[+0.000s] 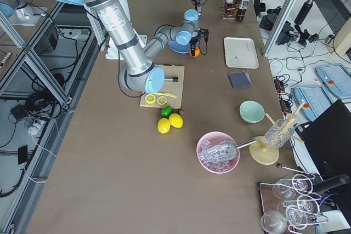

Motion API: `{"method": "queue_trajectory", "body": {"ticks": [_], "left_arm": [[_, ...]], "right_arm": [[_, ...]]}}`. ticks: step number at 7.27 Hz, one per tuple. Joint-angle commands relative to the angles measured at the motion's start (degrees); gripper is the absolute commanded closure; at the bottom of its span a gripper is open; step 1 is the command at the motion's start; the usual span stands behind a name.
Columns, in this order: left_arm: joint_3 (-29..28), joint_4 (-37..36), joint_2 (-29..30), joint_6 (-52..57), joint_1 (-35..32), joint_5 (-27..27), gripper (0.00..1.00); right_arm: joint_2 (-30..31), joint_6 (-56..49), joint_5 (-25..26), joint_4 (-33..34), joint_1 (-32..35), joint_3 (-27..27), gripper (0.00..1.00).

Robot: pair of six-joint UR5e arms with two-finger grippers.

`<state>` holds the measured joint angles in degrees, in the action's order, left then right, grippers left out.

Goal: Pick orange to plate
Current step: 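Carry the orange over the blue plate with the right gripper while the left gripper withdraws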

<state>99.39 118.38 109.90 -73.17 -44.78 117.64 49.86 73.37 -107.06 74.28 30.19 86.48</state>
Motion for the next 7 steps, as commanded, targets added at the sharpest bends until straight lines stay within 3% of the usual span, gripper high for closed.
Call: {"method": "queue_trajectory", "body": {"ticks": [1, 3, 5, 7], "left_arm": [[-2.09, 0.19, 0.40, 1.72, -2.24, 1.19, 0.03], [-2.10, 0.10, 0.84, 2.42, -2.42, 1.45, 0.03], [-2.10, 0.19, 0.23, 3.64, -5.47, 4.85, 0.03], [-2.27, -0.60, -2.66, 13.98, -10.05, 7.95, 0.03]], "right_arm": [[-2.21, 2.82, 0.36, 0.25, -1.45, 0.17, 1.00], [-4.66, 2.48, -1.38, 4.27, 0.91, 0.71, 1.00], [-6.17, 7.45, 4.89, 4.65, -6.94, 0.36, 1.00], [-6.79, 8.36, 7.38, 4.65, -10.23, -0.08, 1.00]]}}
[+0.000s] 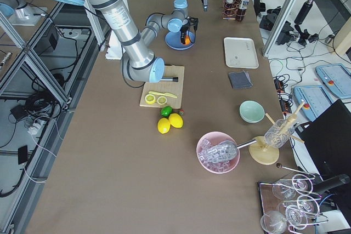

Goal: Pick orange to plate
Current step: 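Lower the orange onto the blue plate and open the right gripper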

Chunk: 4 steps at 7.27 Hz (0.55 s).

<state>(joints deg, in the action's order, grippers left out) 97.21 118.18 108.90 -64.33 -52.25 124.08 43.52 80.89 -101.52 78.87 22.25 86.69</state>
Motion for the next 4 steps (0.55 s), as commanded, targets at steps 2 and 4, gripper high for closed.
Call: {"method": "queue_trajectory", "body": {"ticks": [2, 4], "left_arm": [[-0.53, -0.32, -1.94, 5.62, -2.95, 1.61, 0.03], [-0.88, -0.14, -1.94, 5.62, -2.86, 1.61, 0.03]], "right_arm": [[-3.35, 2.25, 3.42, -0.12, -3.78, -4.41, 1.00], [-3.44, 2.34, 3.61, -0.12, -3.88, -4.52, 0.85]]}}
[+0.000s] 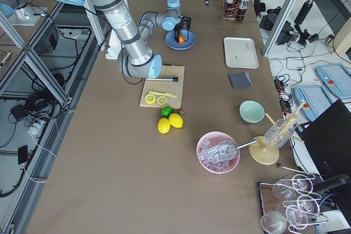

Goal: Pick orange to plate

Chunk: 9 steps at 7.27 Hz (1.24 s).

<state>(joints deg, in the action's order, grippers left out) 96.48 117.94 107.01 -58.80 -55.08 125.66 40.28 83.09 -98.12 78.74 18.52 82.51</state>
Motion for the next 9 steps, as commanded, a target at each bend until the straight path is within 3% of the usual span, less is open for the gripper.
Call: {"method": "queue_trajectory", "body": {"ticks": [1, 3, 4, 5, 6, 7, 9], "left_arm": [[-0.16, 0.01, -0.04, 0.09, -0.03, 0.02, 0.03], [-0.24, 0.01, -0.04, 0.26, -0.11, -0.06, 0.03], [-0.24, -1.47, -0.04, 3.22, -0.29, -0.06, 0.03], [0.80, -8.97, 0.31, 10.21, -2.29, 0.72, 0.03], [2.81, -15.14, -0.04, 17.42, -5.44, 2.47, 0.03], [3.01, -19.29, -0.22, 24.89, -10.35, 6.58, 0.03], [2.31, -25.01, -6.34, 44.90, -20.54, 9.86, 0.03]], "right_arm": [[-0.29, 0.05, 0.21, -0.08, -0.15, -0.33, 0.01], [-0.21, -0.65, -0.31, 0.10, 0.89, 0.45, 0.00], [1.36, -1.09, -2.84, 1.92, 3.69, 4.03, 0.00], [5.90, -7.44, -10.96, 8.38, 10.33, 12.50, 0.00], [13.34, -13.77, -15.30, 13.32, 16.14, 21.90, 0.00], [22.38, -24.19, -20.22, 14.59, 23.15, 27.39, 0.00], [36.82, -52.27, -32.60, 14.69, 42.10, 27.71, 0.00]]}}
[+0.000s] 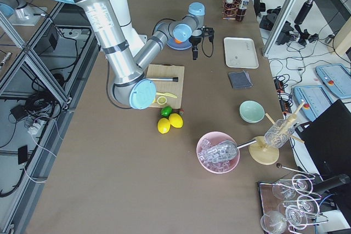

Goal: Pick orange to plate

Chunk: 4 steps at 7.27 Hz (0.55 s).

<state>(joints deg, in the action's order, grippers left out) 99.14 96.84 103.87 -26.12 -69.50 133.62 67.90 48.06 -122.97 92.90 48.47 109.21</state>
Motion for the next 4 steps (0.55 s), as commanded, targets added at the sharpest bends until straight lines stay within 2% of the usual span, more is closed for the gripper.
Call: {"method": "queue_trajectory", "body": {"ticks": [1, 2, 4], "left_arm": [[-1.31, -7.33, -5.23, 21.02, -9.48, 1.91, 0.03], [-2.02, -12.24, -5.77, 29.02, -13.51, 1.82, 0.03], [-7.53, -14.92, -5.78, 42.59, -22.39, 1.56, 0.03]], "right_arm": [[14.93, -30.53, -12.42, 0.53, 21.40, -0.65, 0.00], [19.16, -44.06, -12.73, 1.05, 28.45, -3.54, 0.00], [18.86, -63.89, -12.56, 7.09, 39.38, -10.92, 0.00]]}}
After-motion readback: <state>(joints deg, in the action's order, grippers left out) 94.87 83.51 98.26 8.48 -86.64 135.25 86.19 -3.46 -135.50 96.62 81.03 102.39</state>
